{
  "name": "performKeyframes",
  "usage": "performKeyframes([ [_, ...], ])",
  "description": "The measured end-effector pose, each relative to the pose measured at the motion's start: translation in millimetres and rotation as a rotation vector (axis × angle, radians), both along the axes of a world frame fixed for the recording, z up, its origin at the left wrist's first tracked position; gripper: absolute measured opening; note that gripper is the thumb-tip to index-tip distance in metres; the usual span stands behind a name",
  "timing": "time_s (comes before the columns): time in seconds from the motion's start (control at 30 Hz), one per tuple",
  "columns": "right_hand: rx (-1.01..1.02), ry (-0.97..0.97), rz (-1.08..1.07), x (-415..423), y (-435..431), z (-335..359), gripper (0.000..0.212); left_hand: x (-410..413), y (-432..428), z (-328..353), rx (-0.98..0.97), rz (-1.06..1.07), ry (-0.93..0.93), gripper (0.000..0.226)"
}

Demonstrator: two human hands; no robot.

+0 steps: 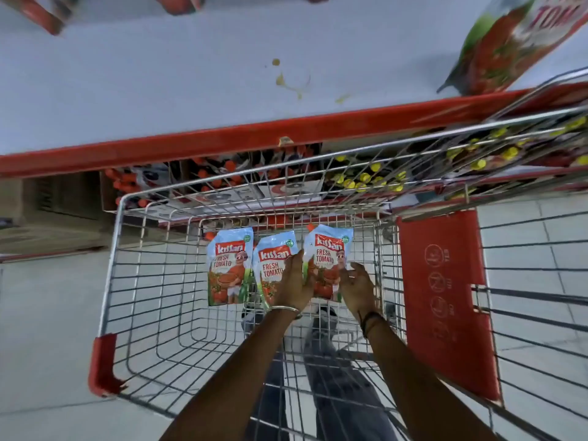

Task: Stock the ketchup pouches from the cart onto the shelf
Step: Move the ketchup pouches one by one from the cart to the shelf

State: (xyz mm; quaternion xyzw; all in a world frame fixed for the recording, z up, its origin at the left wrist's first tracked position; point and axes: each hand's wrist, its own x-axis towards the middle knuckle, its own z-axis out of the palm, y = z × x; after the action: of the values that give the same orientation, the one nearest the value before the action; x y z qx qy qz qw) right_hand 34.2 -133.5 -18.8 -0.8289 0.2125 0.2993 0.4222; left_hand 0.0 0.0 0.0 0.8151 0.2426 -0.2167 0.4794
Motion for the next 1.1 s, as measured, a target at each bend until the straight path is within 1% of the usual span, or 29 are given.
performKeyframes([
  [0.07,0.059,0.035,-0.071,6,2,-13,0.038,8,-2,-13,-0.002,0.030,0.032,0.056],
  [0.13,0.079,0.045,-0.056,12,2,-30,0.031,14,-3,-28,0.001,0.045,0.098,0.058],
  [0.23,0.138,0.072,-0.092,17,-5,-54,0.035,14,-2,-69,-0.029,0.114,0.182,0.063],
  [0.3,0.137,0.101,-0.101,21,-8,-67,0.037,14,-2,-103,-0.011,0.150,0.225,0.057],
  [0.33,0.132,0.108,-0.088,22,-8,-68,0.036,17,-2,-101,-0.006,0.159,0.237,0.051],
  [0.4,0.143,0.119,-0.071,22,-7,-73,0.032,25,-2,-89,-0.003,0.176,0.253,0.045],
  [0.57,0.266,0.111,-0.064,20,-9,-68,0.023,33,-3,-70,-0.053,0.151,0.280,0.060],
  [0.7,0.292,0.077,-0.146,12,-14,-64,0.024,30,-6,-64,-0.055,0.154,0.262,0.061],
  [0.77,0.295,0.051,-0.189,8,-15,-53,0.017,25,-9,-53,-0.054,0.180,0.257,0.059],
  [0.83,0.314,0.046,-0.219,4,-18,-39,0.022,22,-13,-33,-0.056,0.202,0.233,0.057],
  [0.93,0.406,0.054,-0.280,0,-21,-10,0.034,17,-16,1,-0.068,0.197,0.192,0.055],
  [0.97,0.423,0.050,-0.279,0,-21,0,0.035,15,-16,14,-0.068,0.191,0.172,0.049],
  [1.03,0.467,0.028,-0.278,0,-20,24,0.031,9,-15,41,-0.065,0.184,0.121,0.037],
  [1.1,0.498,-0.017,-0.259,1,-19,50,0.032,4,-14,65,-0.038,0.171,0.052,0.039],
])
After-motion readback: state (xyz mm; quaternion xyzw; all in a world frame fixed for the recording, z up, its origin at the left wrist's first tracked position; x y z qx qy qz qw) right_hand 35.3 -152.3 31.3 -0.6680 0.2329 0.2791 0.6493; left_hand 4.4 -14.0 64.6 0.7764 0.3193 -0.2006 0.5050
